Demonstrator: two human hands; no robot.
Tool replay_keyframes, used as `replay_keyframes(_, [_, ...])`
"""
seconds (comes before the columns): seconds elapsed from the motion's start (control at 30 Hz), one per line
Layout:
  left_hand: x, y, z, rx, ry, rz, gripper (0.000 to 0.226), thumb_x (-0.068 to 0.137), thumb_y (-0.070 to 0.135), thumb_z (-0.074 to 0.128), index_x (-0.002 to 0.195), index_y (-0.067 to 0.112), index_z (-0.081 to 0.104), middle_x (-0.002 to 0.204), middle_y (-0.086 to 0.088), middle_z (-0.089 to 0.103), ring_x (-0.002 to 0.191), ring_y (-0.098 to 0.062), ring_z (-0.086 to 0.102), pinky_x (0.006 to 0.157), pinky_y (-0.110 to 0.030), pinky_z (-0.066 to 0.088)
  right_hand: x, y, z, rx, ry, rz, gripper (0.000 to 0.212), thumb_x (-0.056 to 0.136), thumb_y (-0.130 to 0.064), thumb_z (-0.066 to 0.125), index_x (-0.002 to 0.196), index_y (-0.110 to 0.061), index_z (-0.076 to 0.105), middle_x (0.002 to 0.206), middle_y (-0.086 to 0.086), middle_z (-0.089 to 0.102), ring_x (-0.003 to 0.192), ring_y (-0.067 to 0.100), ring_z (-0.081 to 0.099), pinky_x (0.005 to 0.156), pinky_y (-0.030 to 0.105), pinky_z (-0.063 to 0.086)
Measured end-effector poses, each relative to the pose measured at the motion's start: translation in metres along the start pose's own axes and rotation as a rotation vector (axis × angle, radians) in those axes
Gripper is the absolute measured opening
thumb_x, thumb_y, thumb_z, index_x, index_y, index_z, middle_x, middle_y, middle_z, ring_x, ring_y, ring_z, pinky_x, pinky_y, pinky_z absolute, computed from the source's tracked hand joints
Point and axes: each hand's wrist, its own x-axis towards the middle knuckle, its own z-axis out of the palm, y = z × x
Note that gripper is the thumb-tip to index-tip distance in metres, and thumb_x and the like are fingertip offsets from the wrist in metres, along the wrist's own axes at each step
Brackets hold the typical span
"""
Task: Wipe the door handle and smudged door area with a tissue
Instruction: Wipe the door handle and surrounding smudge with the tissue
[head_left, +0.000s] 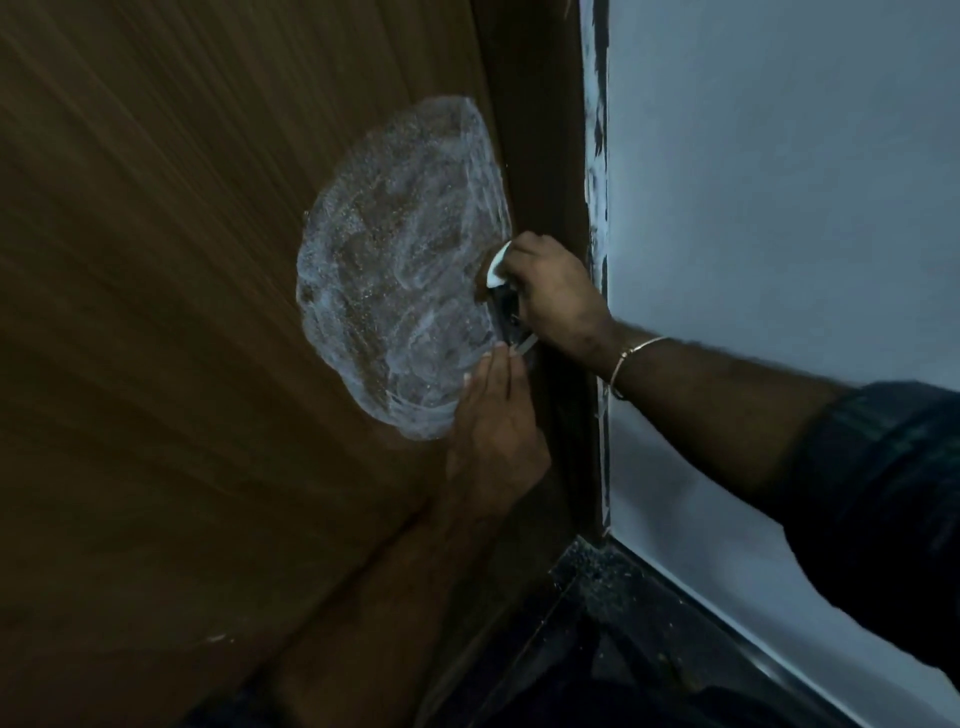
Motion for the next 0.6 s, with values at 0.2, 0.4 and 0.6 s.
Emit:
replay_keyframes(0.2, [-0.001, -0.004, -0.005, -0.002, -0.045, 0.009, 0.069, 0.081, 0.015, 0.053, 0.146, -0.003, 0.039, 0.152, -0.024, 0.040, 0.142, -0.037, 0.037, 0.118, -0.047, 0.021, -0.007, -0.008, 0.008, 0.040, 0.017, -0.096, 0.014, 0.077, -0.002, 0.062, 0.085, -0.006, 0.072, 0.094, 0.012, 0.065, 0.085, 0.030, 0.057, 0.078, 0.027, 0.042])
replay_keyframes(0.4, [0.001, -0.009, -0.008, -0.053, -0.104, 0.013, 0.075, 0.087, 0.017, 0.049, 0.155, 0.004, 0.022, 0.163, -0.015, 0.019, 0.151, -0.028, 0.016, 0.123, -0.039, 0.009, -0.005, -0.010, -0.006, 0.072, -0.023, 0.163, 0.021, 0.083, -0.002, 0.064, 0.101, -0.005, 0.073, 0.103, 0.014, 0.067, 0.097, 0.032, 0.065, 0.090, 0.030, 0.047])
replay_keyframes(0.6, [0.001, -0.004, -0.005, -0.098, -0.055, -0.030, 0.074, 0.086, 0.010, 0.058, 0.153, 0.002, 0.028, 0.161, -0.016, 0.024, 0.150, -0.029, 0.020, 0.122, -0.037, 0.010, -0.017, -0.003, 0.000, 0.030, -0.133, 0.270, 0.017, 0.085, -0.006, 0.065, 0.098, -0.010, 0.074, 0.106, 0.012, 0.068, 0.096, 0.028, 0.065, 0.086, 0.033, 0.051])
